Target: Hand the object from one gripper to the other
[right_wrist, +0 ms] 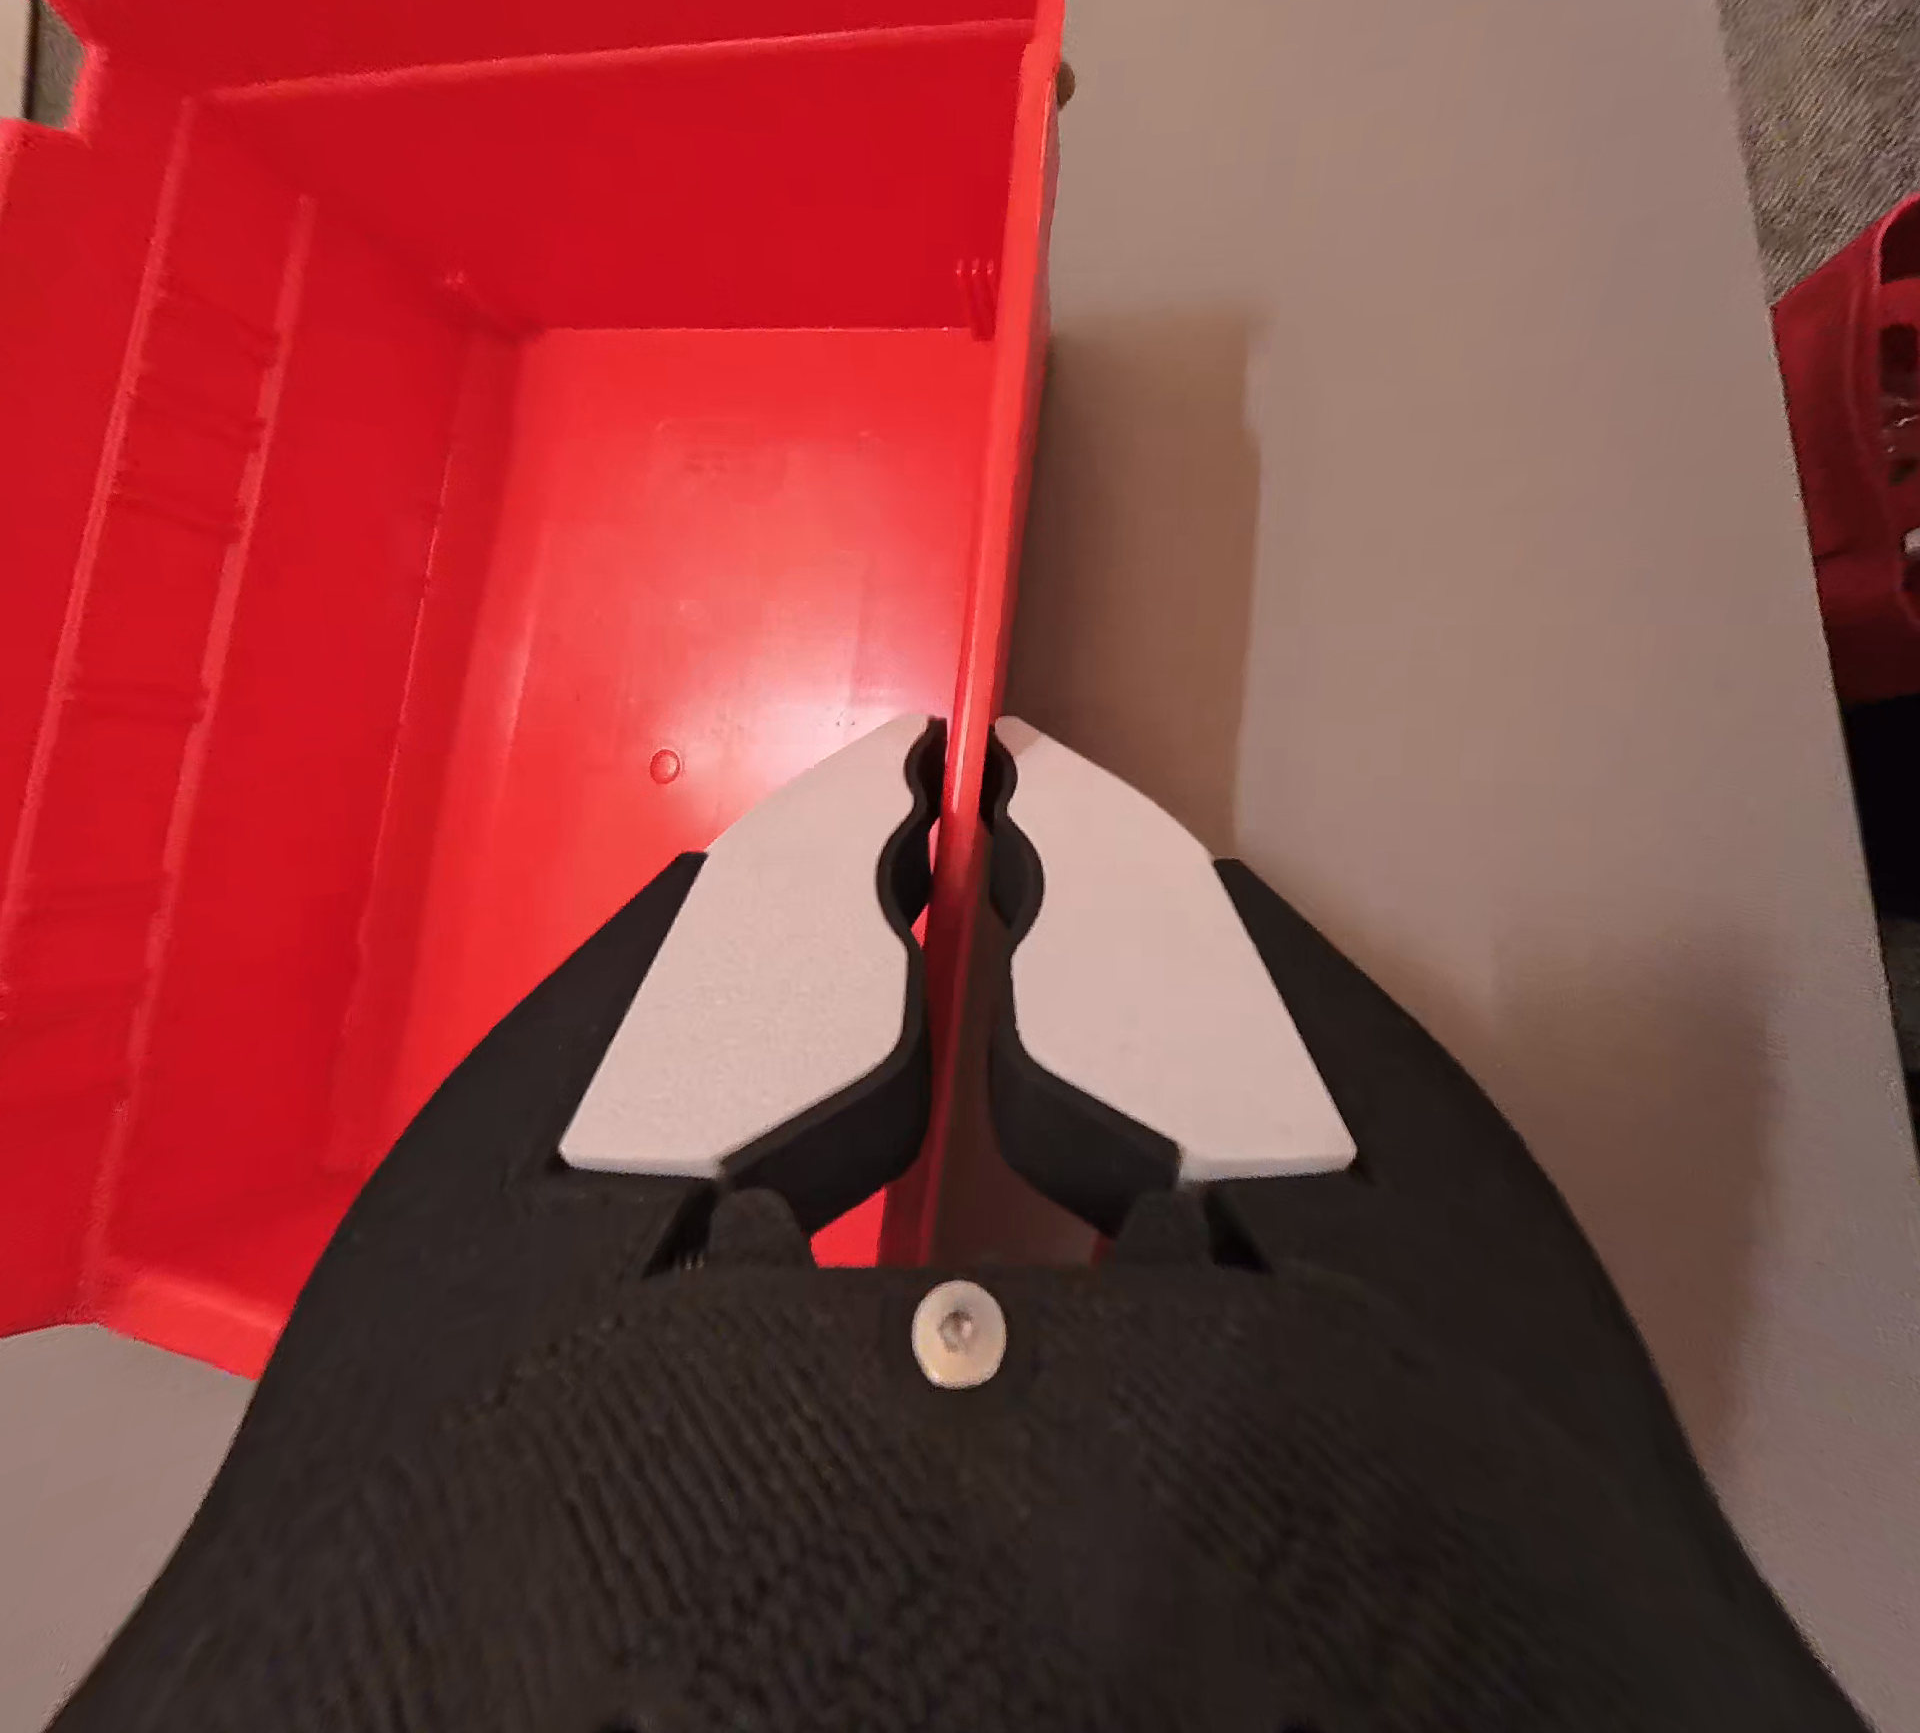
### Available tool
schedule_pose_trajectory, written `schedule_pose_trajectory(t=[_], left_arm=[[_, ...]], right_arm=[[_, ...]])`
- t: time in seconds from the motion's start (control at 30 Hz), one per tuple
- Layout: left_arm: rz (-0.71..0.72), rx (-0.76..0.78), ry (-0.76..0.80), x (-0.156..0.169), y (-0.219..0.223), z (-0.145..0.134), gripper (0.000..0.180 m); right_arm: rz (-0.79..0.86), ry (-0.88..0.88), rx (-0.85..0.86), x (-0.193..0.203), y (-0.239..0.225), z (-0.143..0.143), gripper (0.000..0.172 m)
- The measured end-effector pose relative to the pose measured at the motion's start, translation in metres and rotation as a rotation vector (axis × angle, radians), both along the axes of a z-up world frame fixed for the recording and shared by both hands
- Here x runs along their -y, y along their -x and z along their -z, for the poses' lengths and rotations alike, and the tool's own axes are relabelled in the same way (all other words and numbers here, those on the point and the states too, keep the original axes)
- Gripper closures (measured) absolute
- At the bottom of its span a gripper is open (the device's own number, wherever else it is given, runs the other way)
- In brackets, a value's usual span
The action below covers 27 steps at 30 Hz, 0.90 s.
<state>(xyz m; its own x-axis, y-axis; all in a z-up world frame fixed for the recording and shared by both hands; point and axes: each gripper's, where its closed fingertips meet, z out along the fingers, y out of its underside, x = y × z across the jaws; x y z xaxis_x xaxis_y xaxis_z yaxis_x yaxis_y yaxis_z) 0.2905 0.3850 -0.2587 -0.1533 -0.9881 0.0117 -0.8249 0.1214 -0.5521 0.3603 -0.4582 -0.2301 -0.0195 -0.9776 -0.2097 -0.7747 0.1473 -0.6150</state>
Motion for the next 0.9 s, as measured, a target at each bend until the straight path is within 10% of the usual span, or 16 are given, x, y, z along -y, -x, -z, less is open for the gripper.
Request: schedule_pose_trajectory(t=[0.2,0.53,0.7,0.77,0.9], left_arm=[[0.036,0.098,-0.002,-0.001,-0.008,-0.01,0.148],[0.035,0.768,-0.133,0.012,-0.002,-0.137,0.092],[0.083,0.907,-0.087,0.032,0.015,-0.159,0.088],[0.101,1.091,-0.202,0.039,0.026,-0.182,0.104],[0.146,1.009,-0.21,0.058,0.028,-0.176,0.072]], right_arm=[[-0.038,0.065,0.174,0.004,-0.001,-0.018,0.154],[-0.001,0.432,1.032,-0.017,0.057,-0.196,0.103],[0.02,0.42,1.096,-0.055,0.075,-0.212,0.063],[-0.017,0.477,1.167,-0.079,0.086,-0.223,0.079],[0.007,0.563,1.226,-0.113,0.097,-0.235,0.056]])
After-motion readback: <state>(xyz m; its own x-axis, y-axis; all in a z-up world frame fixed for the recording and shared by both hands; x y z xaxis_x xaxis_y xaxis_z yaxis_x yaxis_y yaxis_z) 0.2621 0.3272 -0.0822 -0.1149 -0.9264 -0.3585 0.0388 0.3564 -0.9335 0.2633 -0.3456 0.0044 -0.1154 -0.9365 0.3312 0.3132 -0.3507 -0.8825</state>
